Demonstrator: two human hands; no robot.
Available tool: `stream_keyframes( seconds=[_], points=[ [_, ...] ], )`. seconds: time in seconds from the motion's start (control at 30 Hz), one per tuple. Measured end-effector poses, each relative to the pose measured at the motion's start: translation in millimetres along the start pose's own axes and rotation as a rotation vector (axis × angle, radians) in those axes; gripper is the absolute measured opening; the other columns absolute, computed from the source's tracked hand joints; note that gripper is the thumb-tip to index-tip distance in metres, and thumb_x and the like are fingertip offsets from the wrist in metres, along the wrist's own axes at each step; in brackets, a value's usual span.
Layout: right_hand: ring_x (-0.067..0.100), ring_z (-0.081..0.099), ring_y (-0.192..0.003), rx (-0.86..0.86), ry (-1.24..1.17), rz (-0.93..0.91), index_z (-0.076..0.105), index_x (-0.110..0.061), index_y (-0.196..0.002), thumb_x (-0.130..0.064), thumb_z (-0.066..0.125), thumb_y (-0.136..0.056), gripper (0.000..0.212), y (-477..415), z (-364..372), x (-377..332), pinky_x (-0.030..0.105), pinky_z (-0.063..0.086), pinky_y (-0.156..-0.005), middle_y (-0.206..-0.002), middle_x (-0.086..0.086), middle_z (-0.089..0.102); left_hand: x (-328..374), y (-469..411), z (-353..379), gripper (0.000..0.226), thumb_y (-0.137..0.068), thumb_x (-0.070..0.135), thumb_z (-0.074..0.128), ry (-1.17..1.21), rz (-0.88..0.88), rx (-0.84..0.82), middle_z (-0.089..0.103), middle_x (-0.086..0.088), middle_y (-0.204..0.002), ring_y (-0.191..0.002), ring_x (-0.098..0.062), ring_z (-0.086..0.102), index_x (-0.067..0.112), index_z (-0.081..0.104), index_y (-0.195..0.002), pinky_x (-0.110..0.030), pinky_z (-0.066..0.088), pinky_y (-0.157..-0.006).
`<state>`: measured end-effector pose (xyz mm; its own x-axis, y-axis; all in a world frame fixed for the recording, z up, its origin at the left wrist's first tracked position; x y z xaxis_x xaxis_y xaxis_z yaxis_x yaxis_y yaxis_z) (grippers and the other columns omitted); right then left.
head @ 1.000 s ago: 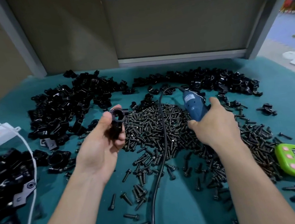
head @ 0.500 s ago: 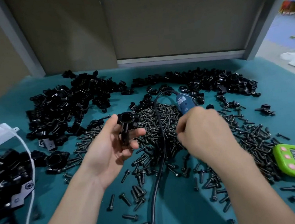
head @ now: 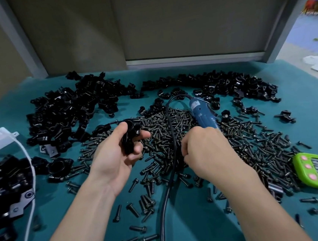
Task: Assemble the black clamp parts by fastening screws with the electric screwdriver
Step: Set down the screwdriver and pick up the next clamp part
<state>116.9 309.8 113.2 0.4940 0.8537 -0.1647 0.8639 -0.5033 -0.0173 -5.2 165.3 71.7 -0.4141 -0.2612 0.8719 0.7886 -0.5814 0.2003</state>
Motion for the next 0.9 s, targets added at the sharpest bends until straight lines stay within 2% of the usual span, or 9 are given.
stream_keyframes(
  seconds=[0.17,0.27,0.4,0.5,0.6,0.67,0.73,0.83,0.9],
  points=[
    [0.021,0.067,-0.089,-0.037,0.060,-0.017,0.070,-0.024,-0.096,-0.013,0.065,-0.091,0.013,3,-2,-1,0.033,0.048,-0.093,-0.094,-0.003,0.072,-1,1,1,0.033,-0.109,0.035,0.047,-0.084,0.050,0.032,0.078,-0.016,-0.104,-0.059,-0.010,0.052,0.009,0.065,-0.121,-0.019,0.037,-0.047],
    [0.019,0.066,-0.086,-0.051,0.094,-0.030,0.069,-0.024,-0.094,-0.012,0.063,-0.091,0.014,2,-1,-1,0.035,0.042,-0.091,-0.092,-0.005,0.070,-1,2,0,0.038,-0.109,0.041,0.045,-0.106,0.064,0.042,0.078,-0.015,-0.103,-0.059,-0.010,0.051,0.011,0.066,-0.119,-0.018,0.037,-0.046],
    [0.019,0.064,-0.082,-0.077,0.099,-0.051,0.067,-0.025,-0.088,-0.011,0.063,-0.092,0.015,3,3,2,0.035,0.039,-0.087,-0.088,-0.006,0.069,-1,0,-2,0.035,-0.111,0.035,0.043,-0.154,0.080,0.087,0.079,-0.017,-0.099,-0.057,-0.012,0.049,0.007,0.065,-0.114,-0.021,0.033,-0.046],
    [0.015,0.064,-0.065,-0.003,-0.191,0.026,0.059,-0.029,-0.083,-0.014,0.063,-0.096,0.021,-5,0,15,0.029,0.048,-0.066,-0.070,-0.007,0.066,-1,-2,-4,0.037,-0.111,0.034,0.044,-0.199,0.087,0.115,0.079,-0.017,-0.098,-0.056,-0.012,0.047,0.007,0.068,-0.105,-0.023,0.030,-0.047],
    [0.004,0.049,-0.042,0.122,-0.550,0.069,0.059,-0.030,-0.079,-0.019,0.064,-0.098,0.022,-11,-5,28,0.017,0.040,-0.045,-0.053,-0.008,0.061,-4,-2,-2,0.043,-0.111,0.034,0.046,-0.249,0.079,0.101,0.079,-0.017,-0.098,-0.058,-0.013,0.048,0.010,0.078,-0.095,-0.026,0.032,-0.051],
    [0.006,0.049,-0.045,0.141,-0.752,0.068,0.069,-0.026,-0.077,-0.022,0.071,-0.094,0.018,-12,-7,32,0.024,0.046,-0.050,-0.058,-0.003,0.067,-6,-3,1,0.034,-0.110,0.031,0.049,-0.267,0.075,0.075,0.080,-0.014,-0.100,-0.059,-0.010,0.052,0.013,0.077,-0.106,-0.021,0.037,-0.049],
    [0.014,0.060,-0.053,0.146,-0.967,0.095,0.076,-0.024,-0.077,-0.018,0.076,-0.091,0.016,-11,-7,32,0.036,0.053,-0.060,-0.063,0.005,0.072,-7,-4,3,0.025,-0.107,0.025,0.055,-0.280,0.076,0.044,0.079,-0.012,-0.103,-0.061,-0.009,0.054,0.017,0.078,-0.110,-0.018,0.041,-0.050],
    [0.019,0.070,-0.064,0.097,-1.277,0.098,0.079,-0.015,-0.088,0.004,0.069,-0.092,0.022,-11,-5,29,0.027,0.052,-0.061,-0.074,0.011,0.076,-8,-4,4,0.024,-0.099,0.014,0.064,-0.318,0.087,0.002,0.076,-0.004,-0.094,-0.063,-0.010,0.056,0.027,0.082,-0.105,-0.019,0.044,-0.053],
    [0.019,0.071,-0.067,0.042,-1.412,0.075,0.078,-0.009,-0.096,0.009,0.063,-0.094,0.023,-11,-2,24,0.023,0.053,-0.060,-0.080,0.012,0.077,-9,-4,3,0.032,-0.093,0.008,0.069,-0.380,0.115,-0.013,0.069,0.000,-0.082,-0.063,-0.009,0.053,0.033,0.082,-0.106,-0.019,0.043,-0.054]
  ],
)
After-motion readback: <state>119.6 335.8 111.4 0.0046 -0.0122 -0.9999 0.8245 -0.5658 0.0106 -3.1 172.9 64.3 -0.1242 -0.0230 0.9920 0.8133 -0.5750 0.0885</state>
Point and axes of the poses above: each hand's wrist, its own y-axis away from the middle knuckle, its own z-axis out of the palm, x = y × z, the point moved 3 cm from there along -y, towards the middle knuckle
